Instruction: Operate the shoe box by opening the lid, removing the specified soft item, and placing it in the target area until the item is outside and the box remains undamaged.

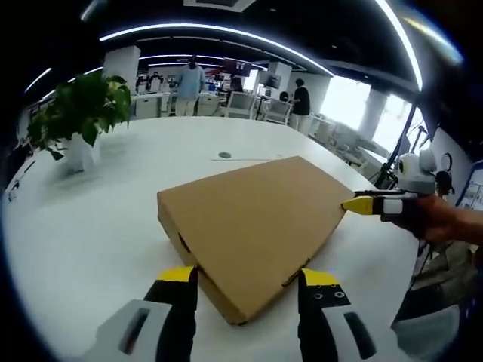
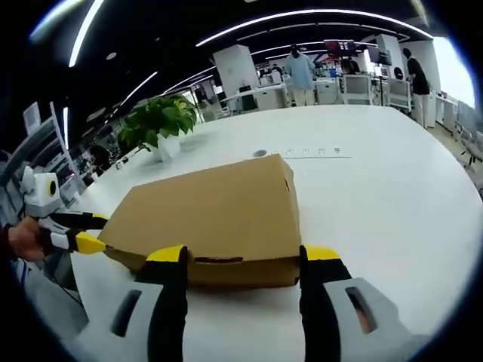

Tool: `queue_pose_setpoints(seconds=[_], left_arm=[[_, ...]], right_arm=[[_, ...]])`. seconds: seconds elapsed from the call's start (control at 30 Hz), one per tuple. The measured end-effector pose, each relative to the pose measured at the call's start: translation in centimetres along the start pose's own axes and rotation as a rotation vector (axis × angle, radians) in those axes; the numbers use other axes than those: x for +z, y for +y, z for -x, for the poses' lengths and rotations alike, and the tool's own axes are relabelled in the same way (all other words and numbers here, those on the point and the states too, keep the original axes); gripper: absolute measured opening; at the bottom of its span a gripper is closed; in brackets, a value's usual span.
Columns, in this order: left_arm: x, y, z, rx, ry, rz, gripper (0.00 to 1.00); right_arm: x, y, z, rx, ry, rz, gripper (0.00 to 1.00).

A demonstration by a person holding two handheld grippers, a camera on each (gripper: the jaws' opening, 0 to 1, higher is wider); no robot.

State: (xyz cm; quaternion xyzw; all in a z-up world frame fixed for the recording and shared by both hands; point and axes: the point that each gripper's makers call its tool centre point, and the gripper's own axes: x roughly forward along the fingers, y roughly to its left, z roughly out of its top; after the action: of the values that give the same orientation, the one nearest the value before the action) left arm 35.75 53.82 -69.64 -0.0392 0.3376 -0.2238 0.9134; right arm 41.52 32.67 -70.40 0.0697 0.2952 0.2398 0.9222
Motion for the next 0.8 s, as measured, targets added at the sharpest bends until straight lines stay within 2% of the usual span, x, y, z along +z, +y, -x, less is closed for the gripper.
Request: queue_pose_setpoints(seconds=[0.53,0.8], left_arm=[[-3.0,4.9,5.9,0.089,-0.021,0.073,0.50],[-4.3,6.4,8.2,0.126,-0.039,0.105,0.50]], right_arm=[[-1.6,7.9,-1.9,0.082,0.042,0.057,0.56],[-2.1,10.7,-2.7,0.122,0.065,0.084,0.56]])
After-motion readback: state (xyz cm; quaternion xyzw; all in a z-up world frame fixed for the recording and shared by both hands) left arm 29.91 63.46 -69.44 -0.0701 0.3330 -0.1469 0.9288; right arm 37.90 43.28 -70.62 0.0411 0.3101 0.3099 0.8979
